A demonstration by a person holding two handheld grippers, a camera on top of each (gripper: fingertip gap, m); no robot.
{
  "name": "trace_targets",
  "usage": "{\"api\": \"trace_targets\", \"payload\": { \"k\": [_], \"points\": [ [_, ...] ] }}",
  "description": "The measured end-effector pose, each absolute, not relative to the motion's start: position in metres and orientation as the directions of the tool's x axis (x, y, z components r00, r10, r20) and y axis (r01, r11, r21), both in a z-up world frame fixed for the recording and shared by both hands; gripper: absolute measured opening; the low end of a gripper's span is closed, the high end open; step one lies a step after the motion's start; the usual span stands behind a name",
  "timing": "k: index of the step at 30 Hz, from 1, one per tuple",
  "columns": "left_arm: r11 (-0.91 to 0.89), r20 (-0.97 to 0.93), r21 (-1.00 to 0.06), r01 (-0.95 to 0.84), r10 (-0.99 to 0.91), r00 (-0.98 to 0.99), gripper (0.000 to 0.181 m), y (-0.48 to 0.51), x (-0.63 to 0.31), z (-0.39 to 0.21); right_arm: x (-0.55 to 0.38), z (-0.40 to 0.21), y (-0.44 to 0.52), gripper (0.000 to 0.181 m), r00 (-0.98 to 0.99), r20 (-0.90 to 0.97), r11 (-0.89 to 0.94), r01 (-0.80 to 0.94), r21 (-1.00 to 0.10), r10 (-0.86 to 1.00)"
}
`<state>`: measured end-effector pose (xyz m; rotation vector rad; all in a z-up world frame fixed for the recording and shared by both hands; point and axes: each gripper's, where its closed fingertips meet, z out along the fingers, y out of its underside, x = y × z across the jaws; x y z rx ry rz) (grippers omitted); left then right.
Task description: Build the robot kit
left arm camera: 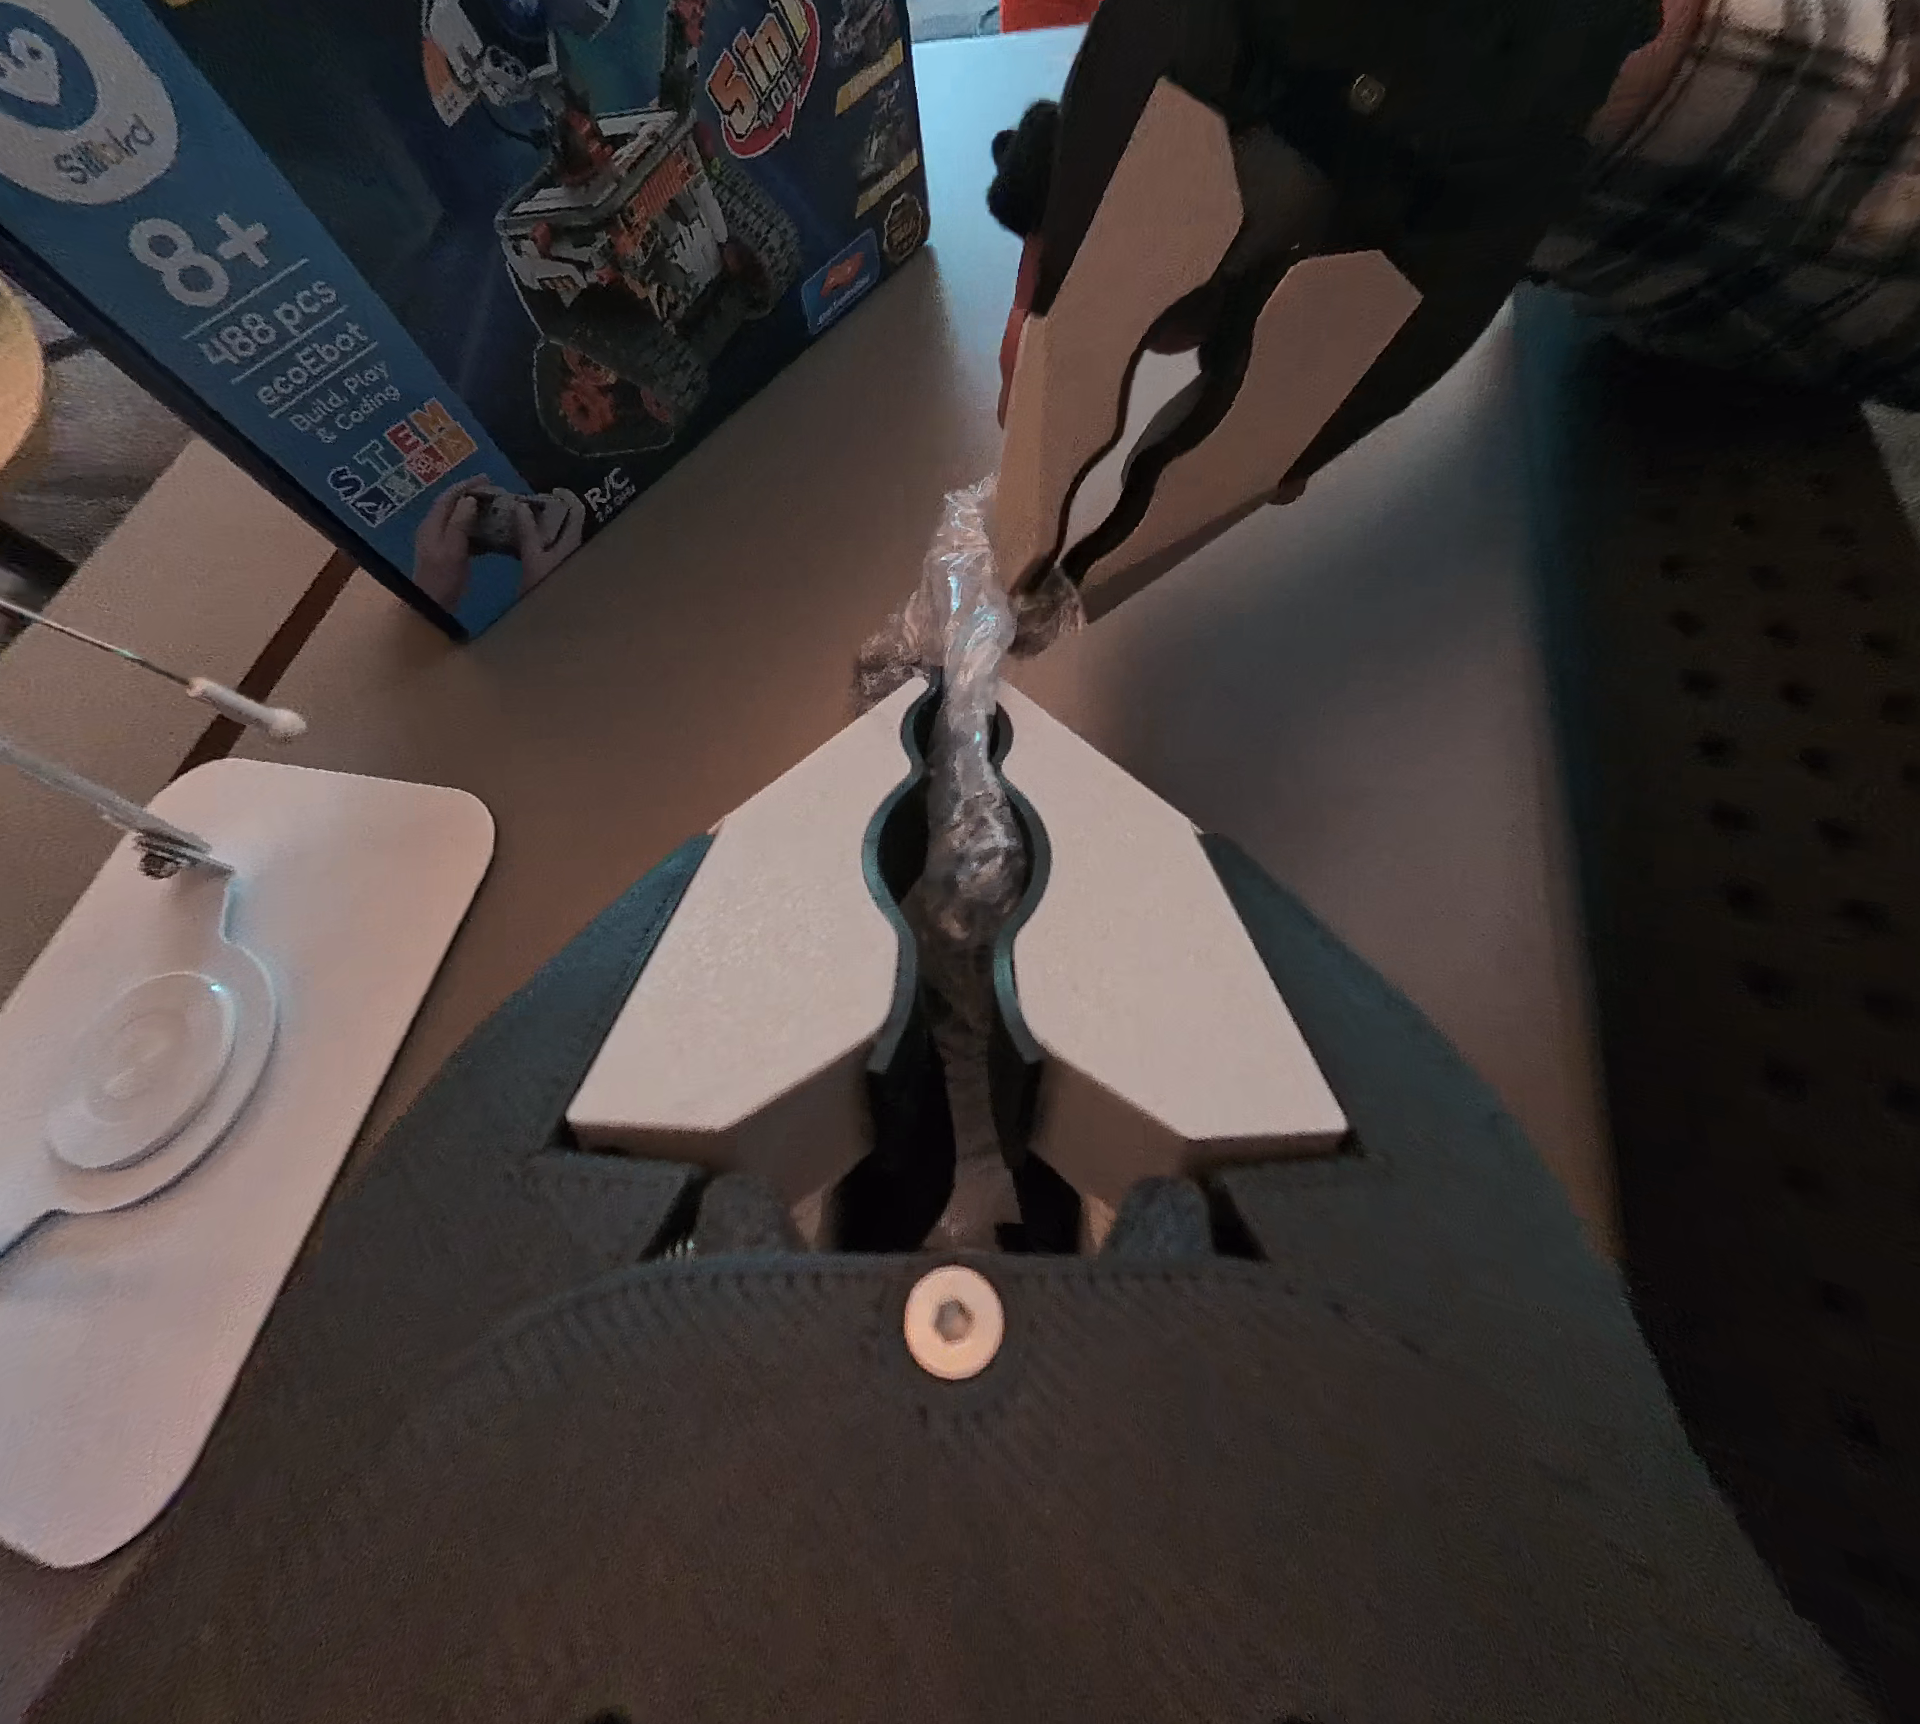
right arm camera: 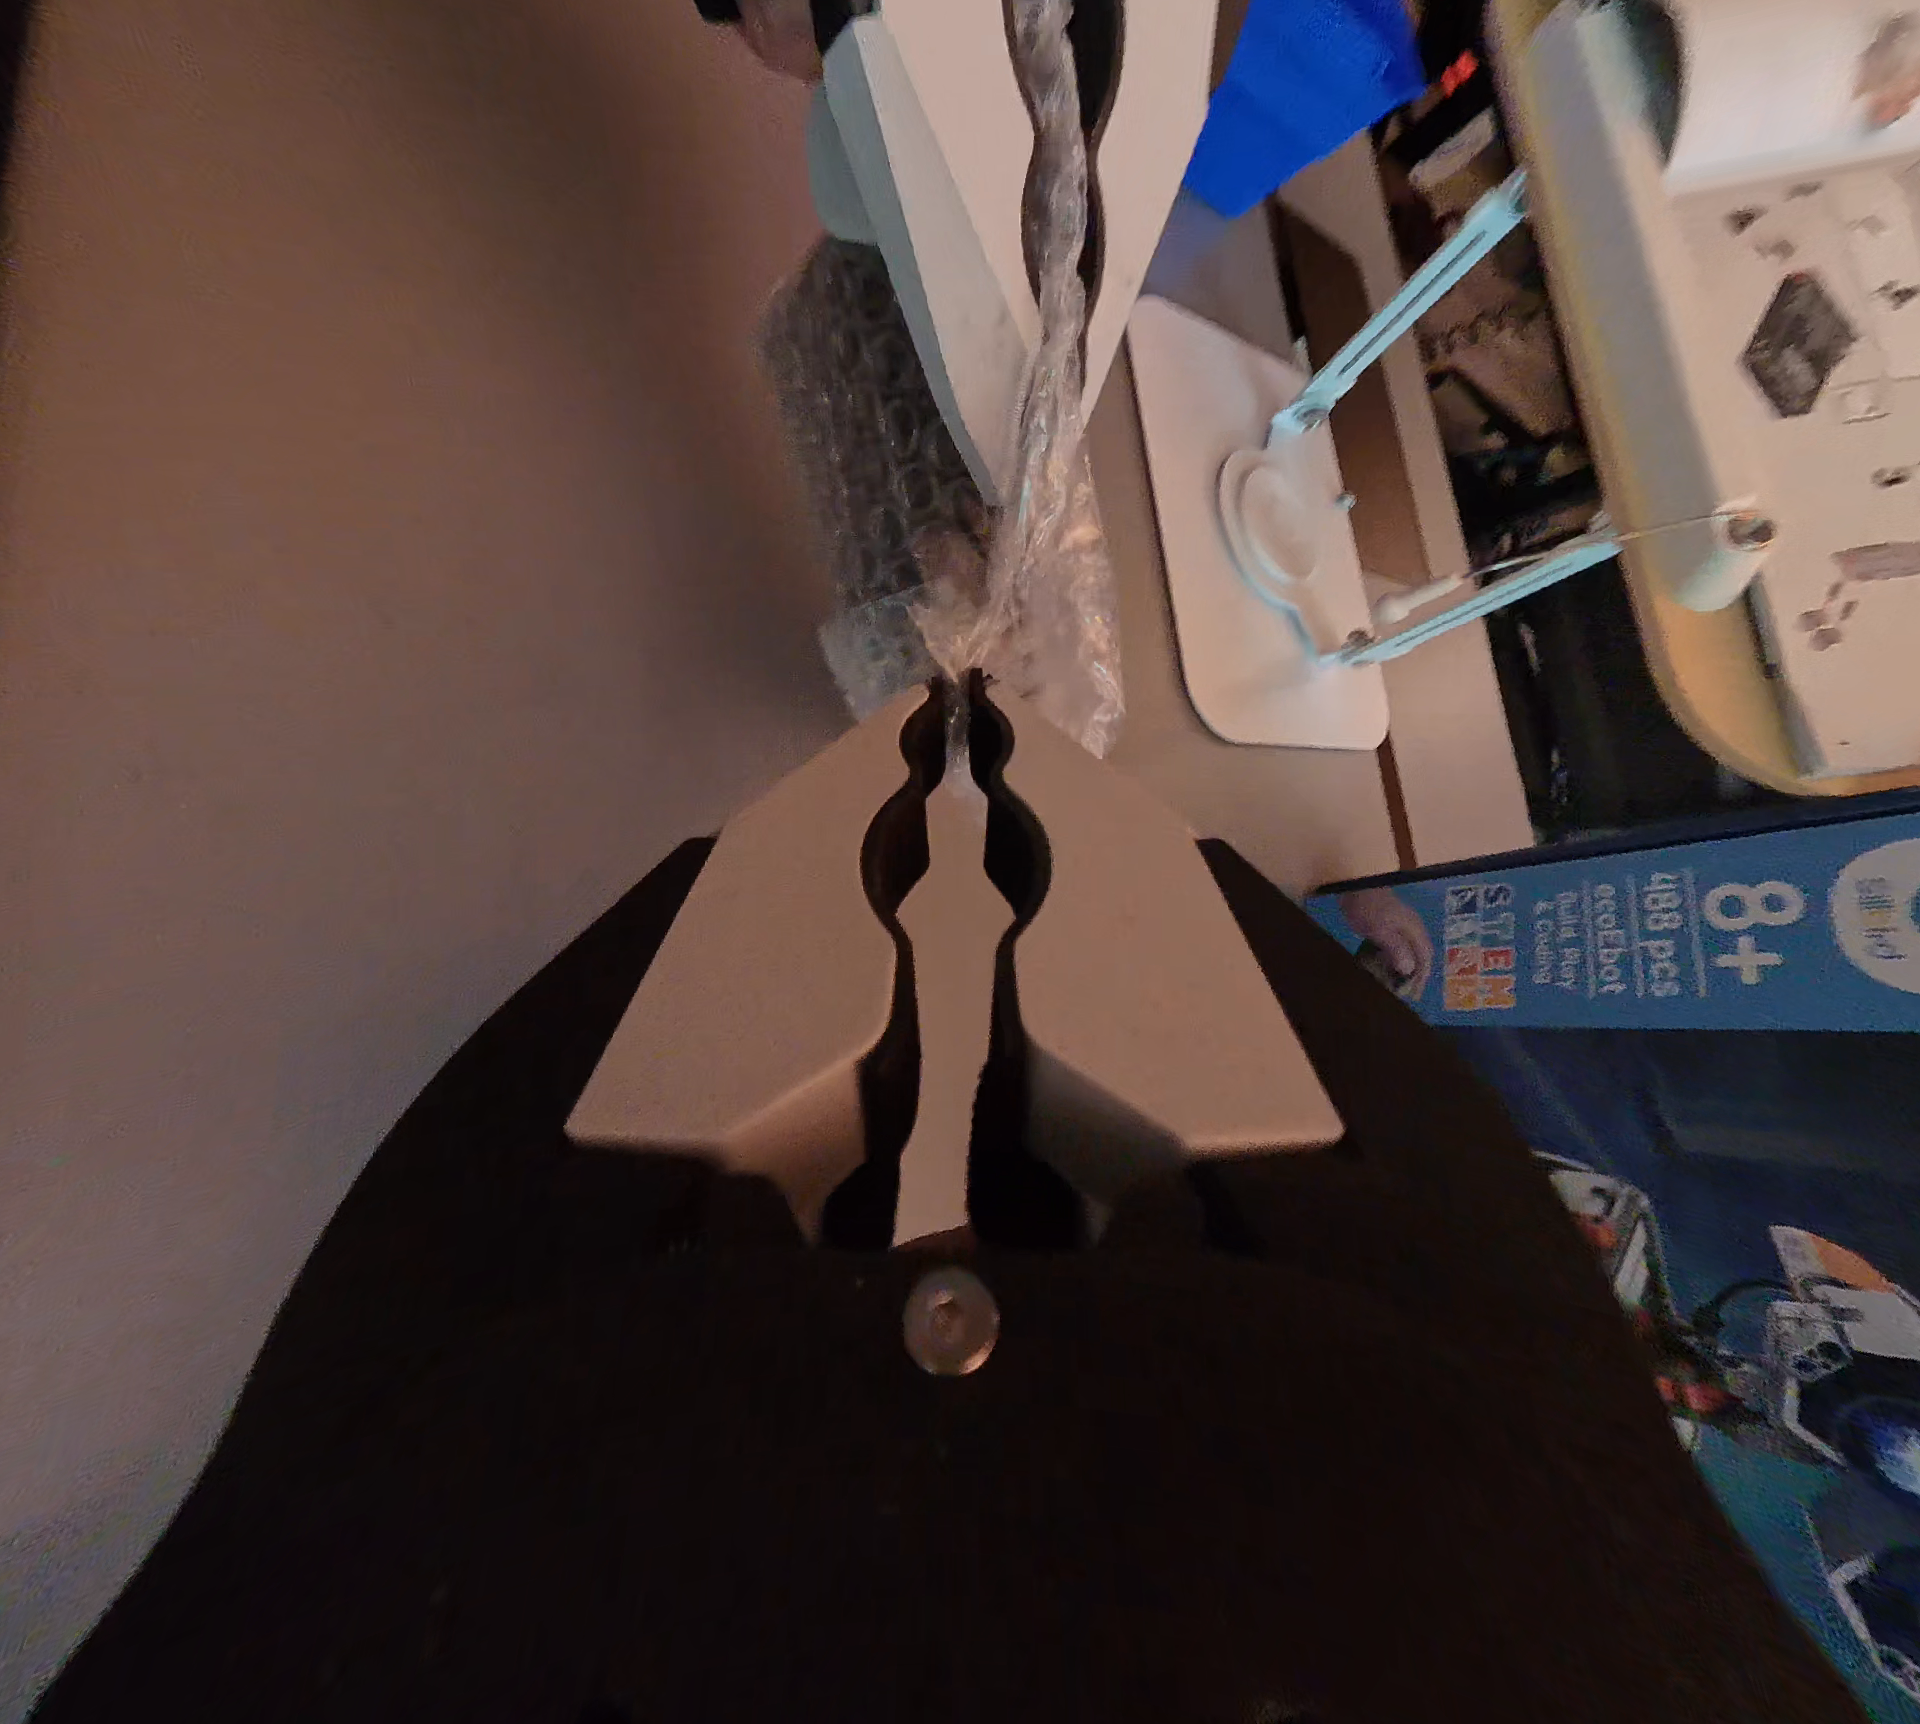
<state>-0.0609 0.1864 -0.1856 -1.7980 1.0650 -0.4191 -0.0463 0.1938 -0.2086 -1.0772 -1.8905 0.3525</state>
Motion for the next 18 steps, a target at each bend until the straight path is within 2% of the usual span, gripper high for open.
{"api": "trace_targets", "payload": {
  "k": [7,11,18],
  "points": [
    [-0.129,-0.22,-0.843,-0.522,-0.802,0.555,0.001,0.19,-0.06,-0.191,-0.06,-0.219,0.2,0.0,-0.164,0.599,0.571,0.569,-0.592,0.784],
    [-0.11,-0.271,-0.841,-0.529,-0.76,0.59,0.006,0.199,-0.067,-0.192,-0.065,-0.218,0.192,0.0,-0.167,0.528,0.528,0.529,-0.664,0.832],
    [-0.13,-0.35,-0.813,-0.567,-0.669,0.656,0.001,0.214,-0.068,-0.207,-0.072,-0.23,0.182,0.0,-0.199,0.466,0.496,0.525,-0.692,0.862]
  ]
}}
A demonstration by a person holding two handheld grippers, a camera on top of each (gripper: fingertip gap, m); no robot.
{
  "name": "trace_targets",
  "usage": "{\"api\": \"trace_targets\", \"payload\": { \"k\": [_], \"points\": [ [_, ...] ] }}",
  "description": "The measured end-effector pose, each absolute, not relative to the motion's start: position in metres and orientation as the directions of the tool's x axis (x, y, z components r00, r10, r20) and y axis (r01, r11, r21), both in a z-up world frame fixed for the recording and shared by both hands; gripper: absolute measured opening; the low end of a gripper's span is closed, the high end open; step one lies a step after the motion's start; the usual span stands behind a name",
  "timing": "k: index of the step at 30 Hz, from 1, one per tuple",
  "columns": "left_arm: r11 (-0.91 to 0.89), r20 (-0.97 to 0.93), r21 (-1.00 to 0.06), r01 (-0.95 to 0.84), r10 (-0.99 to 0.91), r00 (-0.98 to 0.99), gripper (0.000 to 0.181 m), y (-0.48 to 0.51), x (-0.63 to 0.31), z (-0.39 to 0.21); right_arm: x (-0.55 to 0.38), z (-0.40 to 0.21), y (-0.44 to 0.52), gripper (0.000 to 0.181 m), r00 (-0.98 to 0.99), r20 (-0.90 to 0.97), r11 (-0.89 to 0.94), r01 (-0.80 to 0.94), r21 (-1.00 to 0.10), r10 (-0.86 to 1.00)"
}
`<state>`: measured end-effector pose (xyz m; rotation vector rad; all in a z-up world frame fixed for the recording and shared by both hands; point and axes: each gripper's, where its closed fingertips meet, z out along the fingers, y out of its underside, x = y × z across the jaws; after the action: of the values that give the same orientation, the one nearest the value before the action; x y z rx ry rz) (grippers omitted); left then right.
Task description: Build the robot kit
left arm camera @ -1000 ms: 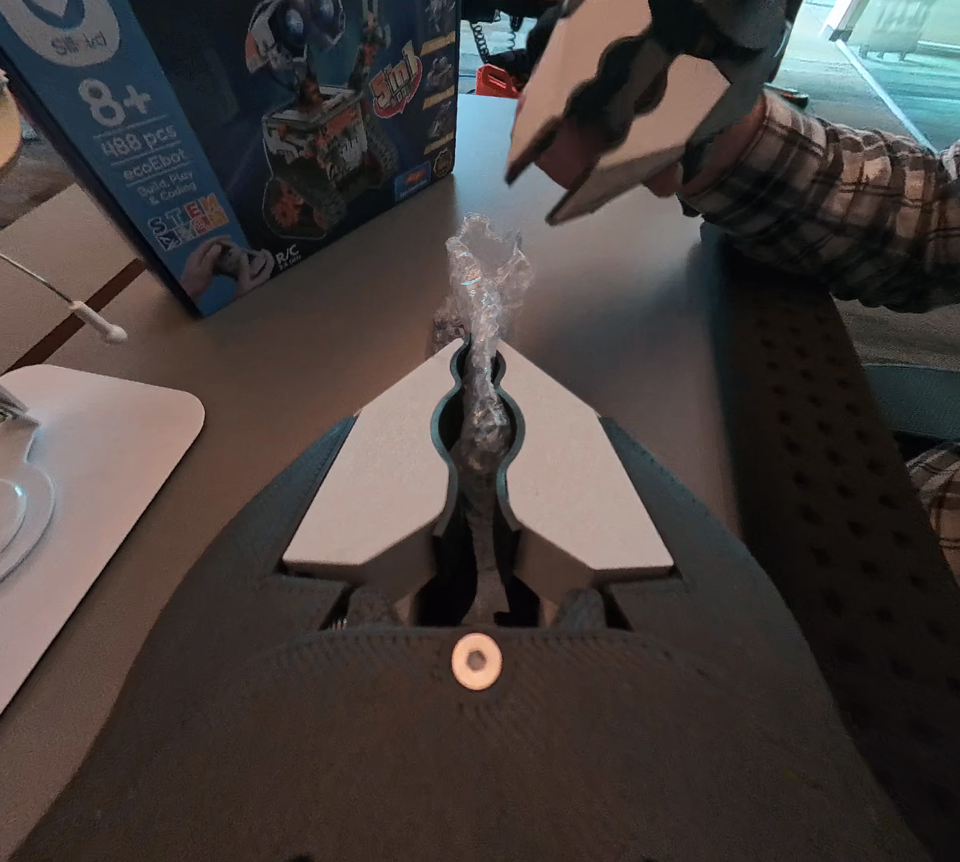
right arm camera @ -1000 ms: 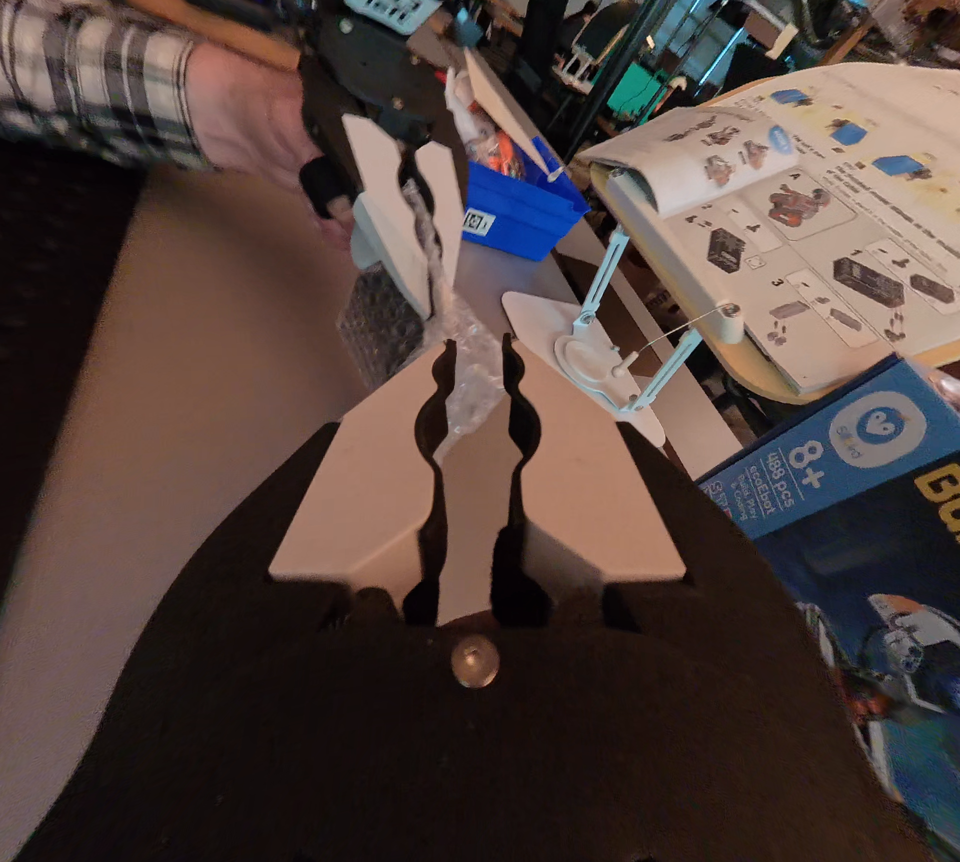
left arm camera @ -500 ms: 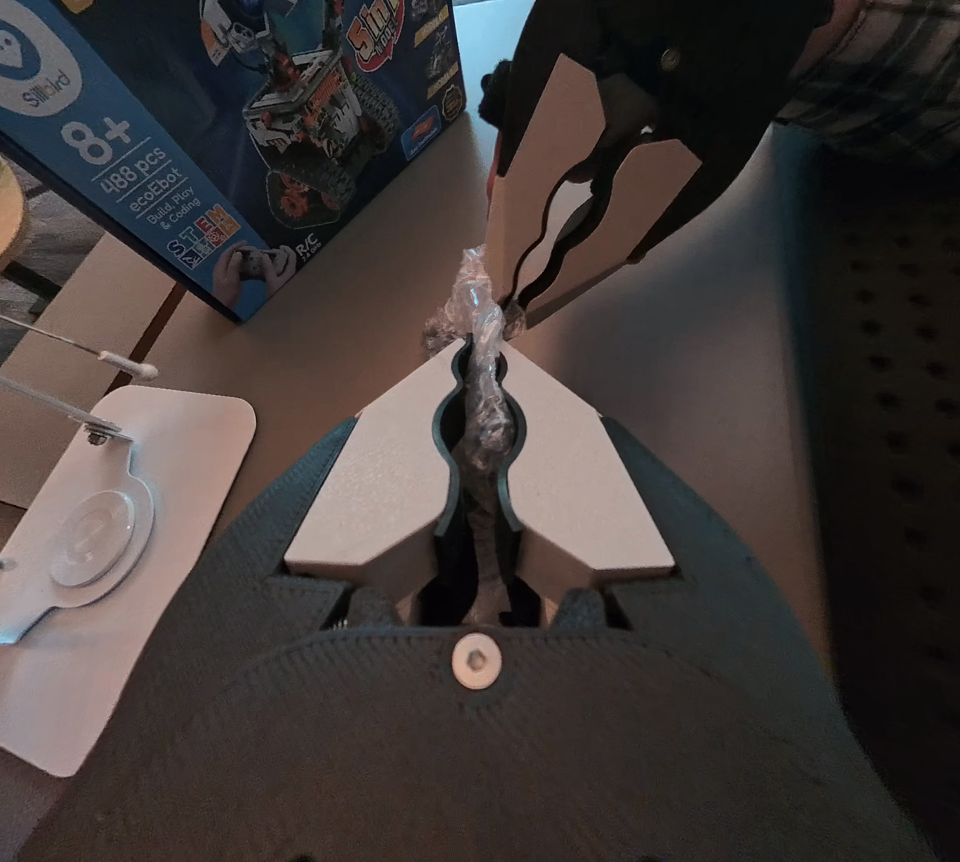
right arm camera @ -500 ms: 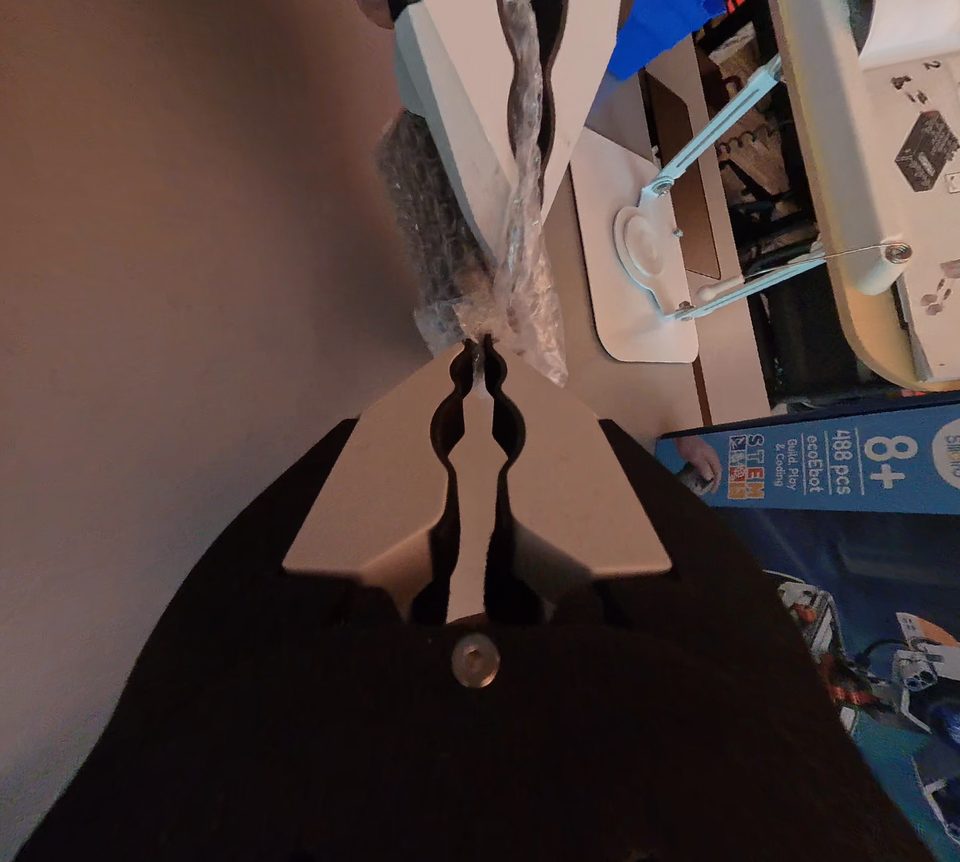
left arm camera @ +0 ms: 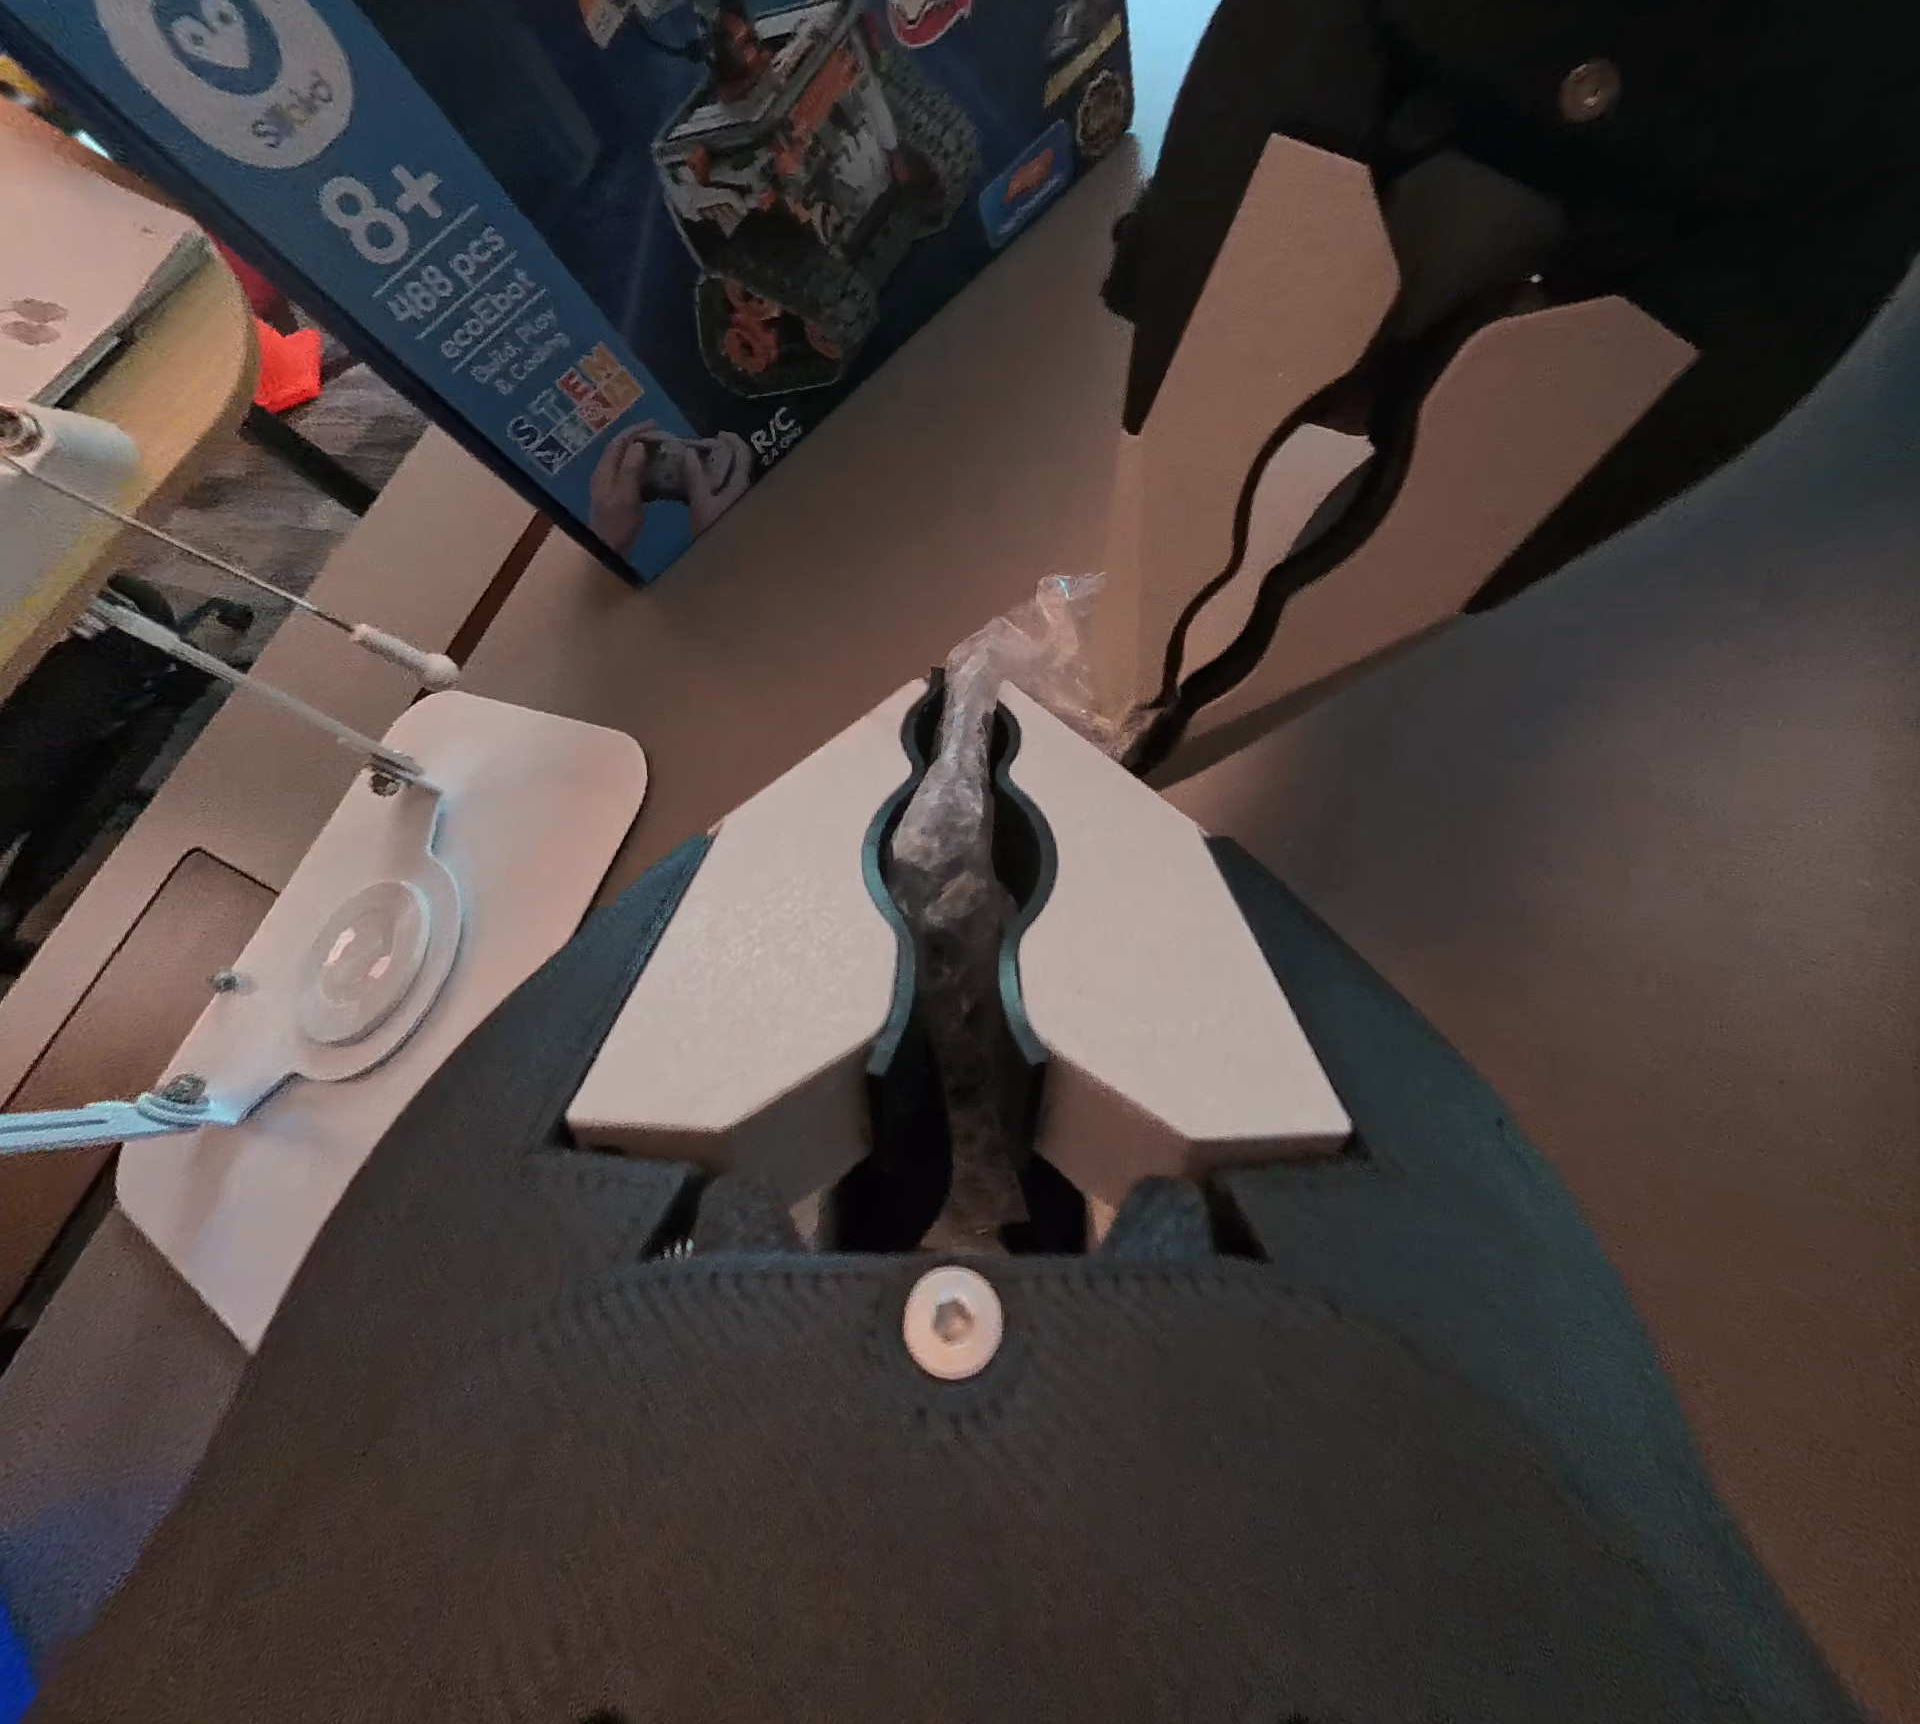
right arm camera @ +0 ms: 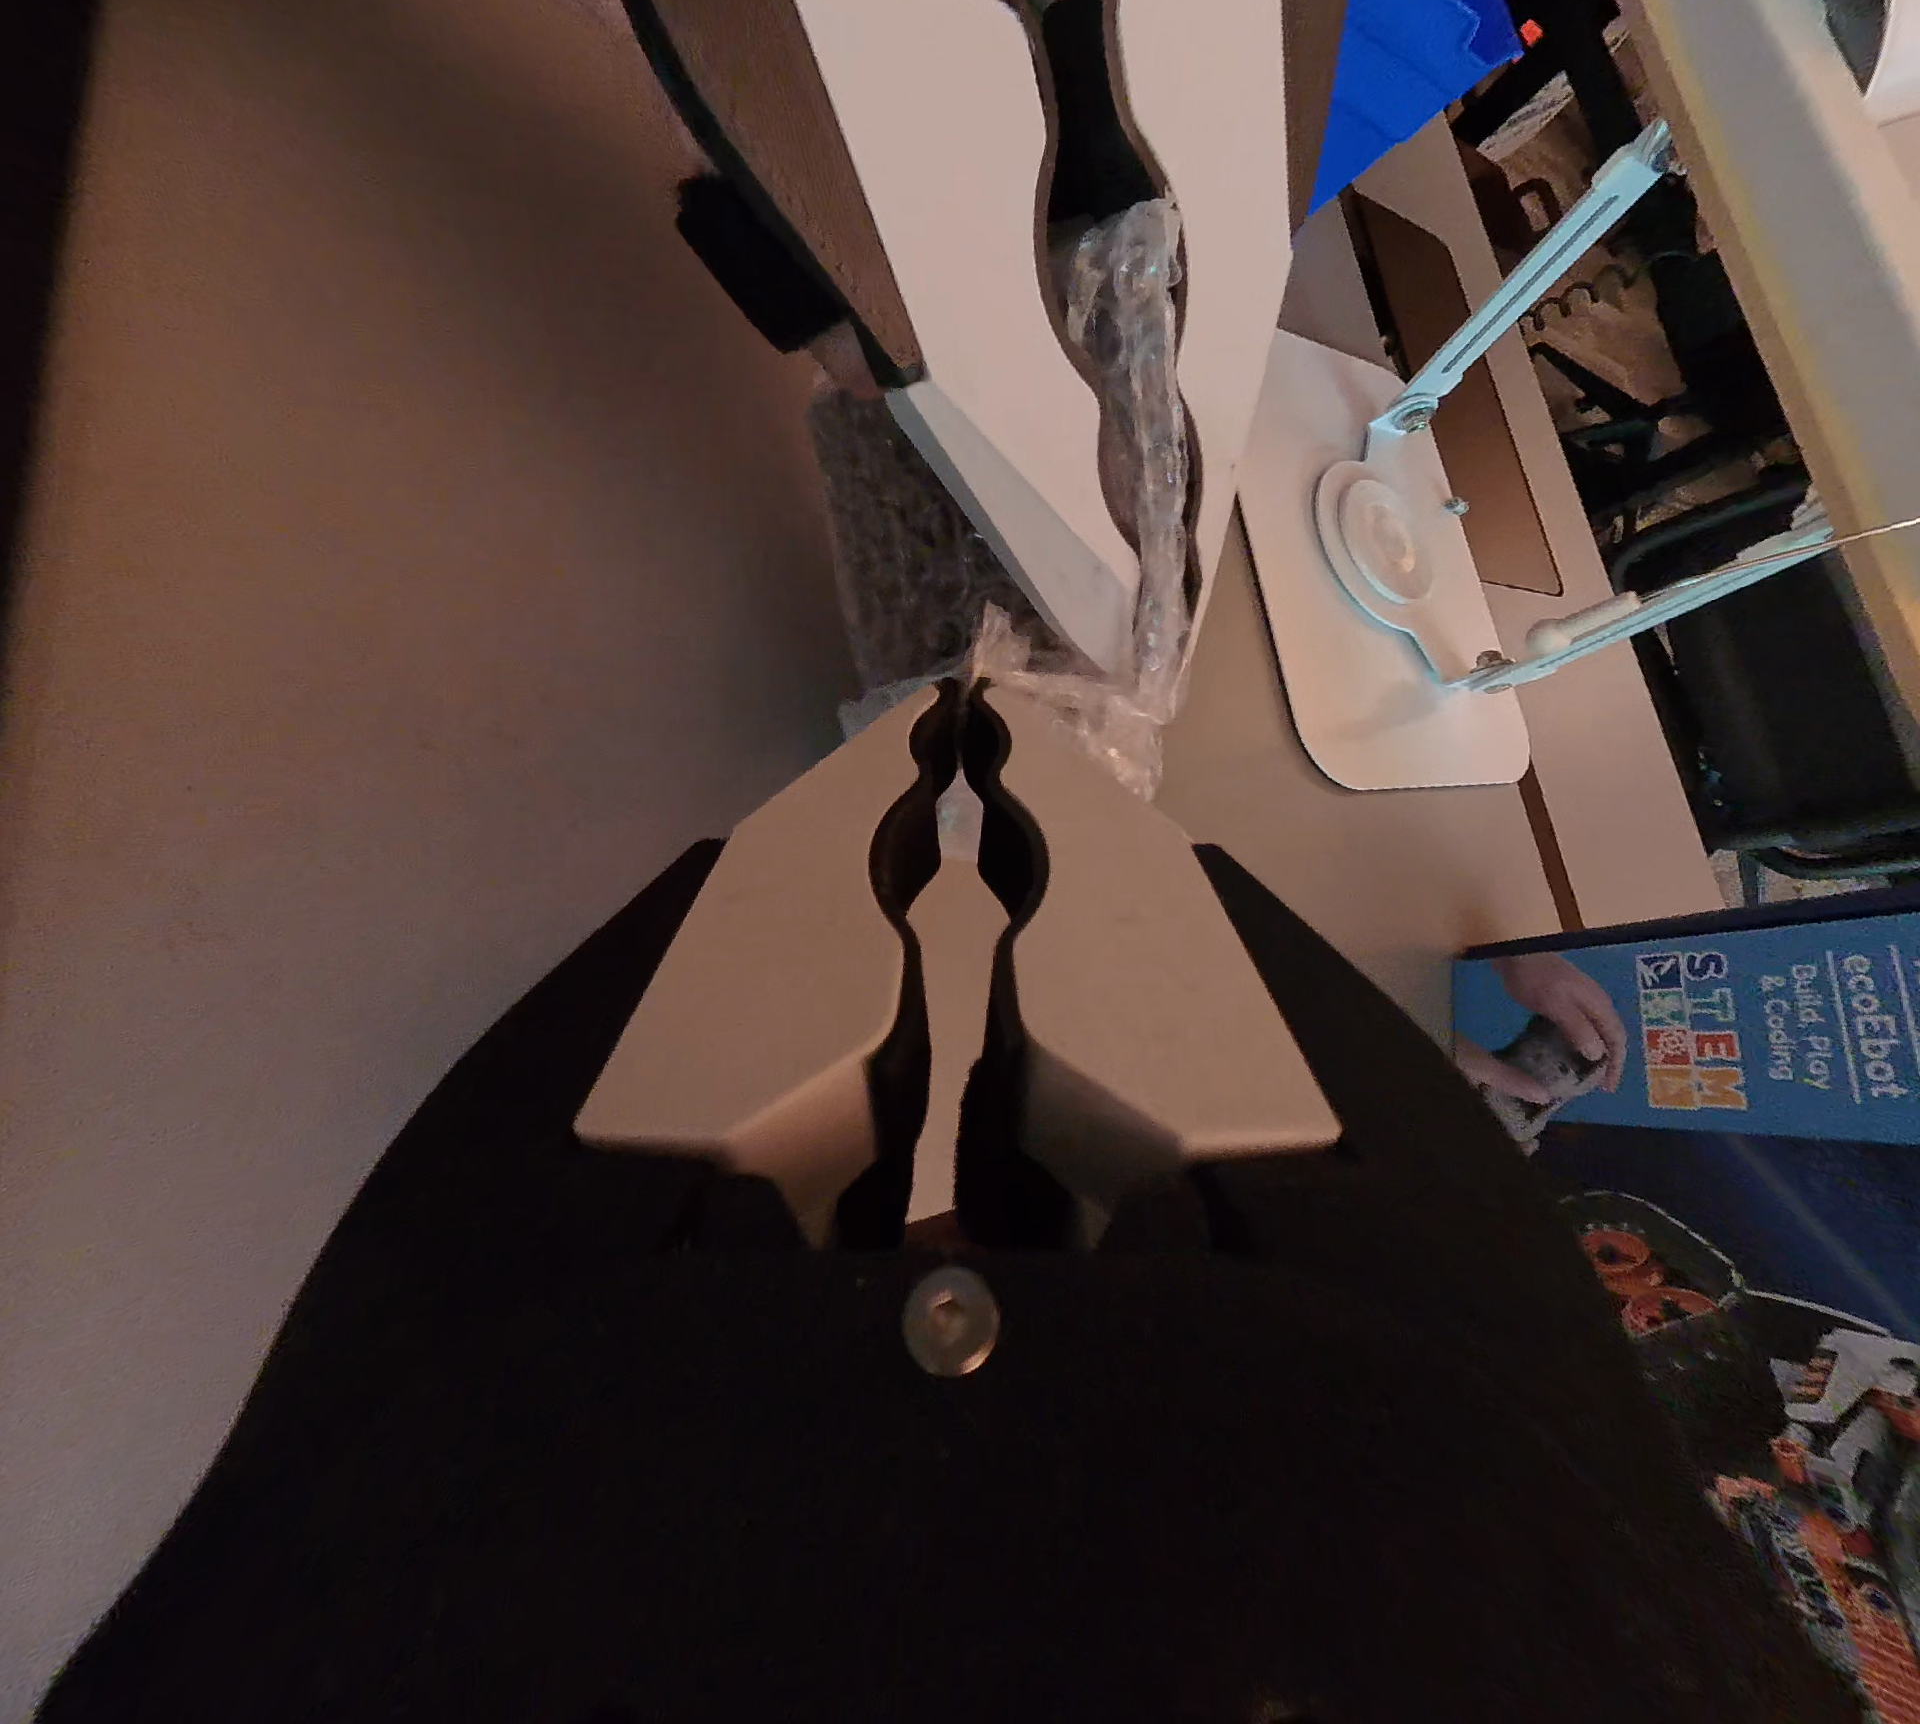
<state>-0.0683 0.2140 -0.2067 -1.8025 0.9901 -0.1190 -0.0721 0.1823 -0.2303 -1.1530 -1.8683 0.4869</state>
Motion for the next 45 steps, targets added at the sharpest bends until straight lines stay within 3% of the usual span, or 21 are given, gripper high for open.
{"api": "trace_targets", "payload": {
  "k": [10,12,14,17,23,31,35,39,45],
  "points": [
    [-0.185,-0.333,-0.817,-0.547,-0.623,0.708,0.001,0.228,-0.08,-0.214,-0.076,-0.24,0.176,0.0,-0.244,0.47,0.522,0.532,-0.667,0.848],
    [-0.177,-0.398,-0.797,-0.577,-0.564,0.723,0.0,0.237,-0.092,-0.214,-0.079,-0.247,0.157,0.0,-0.318,0.453,0.553,0.51,-0.658,0.833],
    [-0.198,-0.355,-0.811,-0.551,-0.581,0.732,0.0,0.24,-0.094,-0.215,-0.086,-0.249,0.156,0.0,-0.31,0.518,0.6,0.501,-0.624,0.797],
    [-0.189,-0.374,-0.795,-0.576,-0.595,0.711,0.0,0.238,-0.09,-0.216,-0.082,-0.244,0.157,0.0,-0.304,0.467,0.556,0.484,-0.675,0.831],
    [-0.217,-0.228,-0.864,-0.454,-0.635,0.738,0.0,0.24,-0.105,-0.208,-0.054,-0.219,0.18,0.0,-0.25,0.402,0.473,0.447,-0.759,0.881],
    [-0.275,-0.064,-0.888,-0.369,-0.721,0.69,0.0,0.226,-0.103,-0.206,-0.051,-0.21,0.194,0.001,-0.189,0.471,0.502,0.452,-0.738,0.862],
    [-0.254,-0.101,-0.872,-0.419,-0.744,0.66,0.0,0.219,-0.095,-0.209,-0.059,-0.214,0.192,0.038,-0.187,0.557,0.567,0.498,-0.657,0.809],
    [-0.254,-0.114,-0.863,-0.436,-0.743,0.659,0.0,0.219,-0.088,-0.209,-0.064,-0.23,0.189,0.023,-0.224,0.585,0.601,0.533,-0.596,0.779],
    [-0.309,-0.05,-0.871,-0.382,-0.718,0.695,0.0,0.223,-0.095,-0.209,-0.061,-0.21,0.178,0.024,-0.216,0.655,0.663,0.479,-0.574,0.724]
  ]
}}
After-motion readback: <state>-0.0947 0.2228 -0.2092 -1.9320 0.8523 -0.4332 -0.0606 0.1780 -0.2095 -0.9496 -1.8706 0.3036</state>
